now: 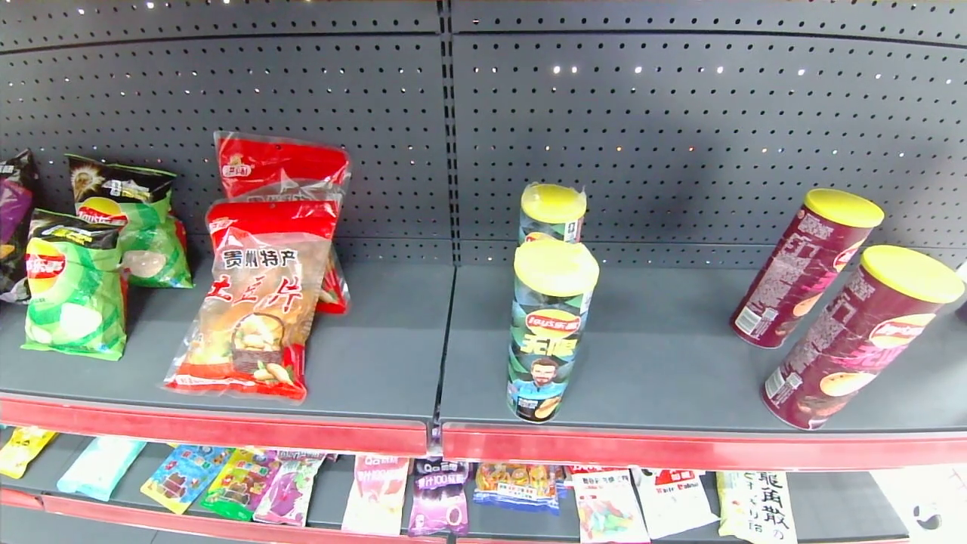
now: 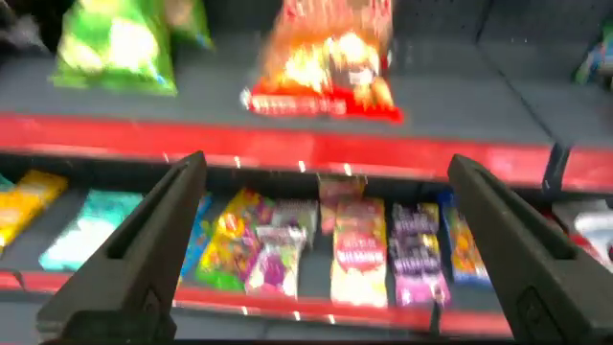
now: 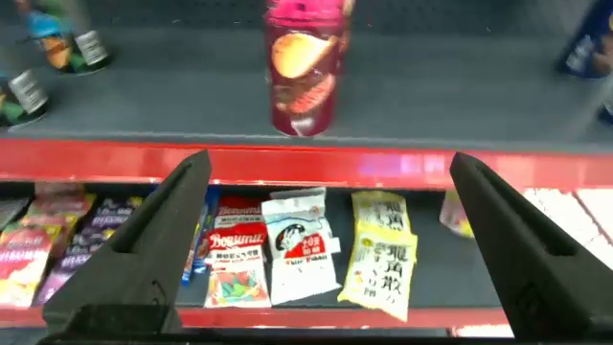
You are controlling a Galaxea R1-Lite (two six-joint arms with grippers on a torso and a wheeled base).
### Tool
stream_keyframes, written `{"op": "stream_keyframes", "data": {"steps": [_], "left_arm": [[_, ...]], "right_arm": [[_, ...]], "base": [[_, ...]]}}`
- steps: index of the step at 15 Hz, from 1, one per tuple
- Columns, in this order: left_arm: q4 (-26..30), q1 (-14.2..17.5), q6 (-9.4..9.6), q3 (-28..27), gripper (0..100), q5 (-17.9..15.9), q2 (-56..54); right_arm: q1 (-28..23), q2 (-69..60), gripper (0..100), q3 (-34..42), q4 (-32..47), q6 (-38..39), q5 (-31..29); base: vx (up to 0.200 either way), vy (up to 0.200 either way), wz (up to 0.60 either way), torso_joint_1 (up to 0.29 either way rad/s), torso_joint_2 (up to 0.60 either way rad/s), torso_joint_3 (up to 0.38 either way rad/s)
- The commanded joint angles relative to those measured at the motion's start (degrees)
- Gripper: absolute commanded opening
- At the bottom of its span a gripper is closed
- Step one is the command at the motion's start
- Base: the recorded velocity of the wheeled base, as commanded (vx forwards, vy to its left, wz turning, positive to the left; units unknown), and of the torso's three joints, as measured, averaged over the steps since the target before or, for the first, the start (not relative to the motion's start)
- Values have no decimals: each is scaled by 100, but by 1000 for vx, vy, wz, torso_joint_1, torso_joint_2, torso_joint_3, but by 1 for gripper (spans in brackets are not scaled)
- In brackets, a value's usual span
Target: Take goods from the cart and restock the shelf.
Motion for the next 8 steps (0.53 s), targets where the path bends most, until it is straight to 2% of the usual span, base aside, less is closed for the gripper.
{"op": "stream_keyframes", "data": {"steps": [1,3,4,5,8], "left_arm": [[-5,10,3,107,100,30,5],[-5,10,38,107,100,21,5],[4,1,91,107,100,13,5],[4,10,100,107,100,13,5],[4,10,91,107,100,4,5]], "right_arm": [[1,-2,100,4,36,183,-160],[1,-2,100,39,27,-45,122],[10,6,100,101,115,96,315],[10,-2,100,110,141,-150,728],[10,-2,100,110,150,60,719]], "base": [[0,0,0,0,0,0],[0,0,0,0,0,0],[0,0,0,0,0,0],[0,0,0,0,0,0],[0,0,0,0,0,0]]}}
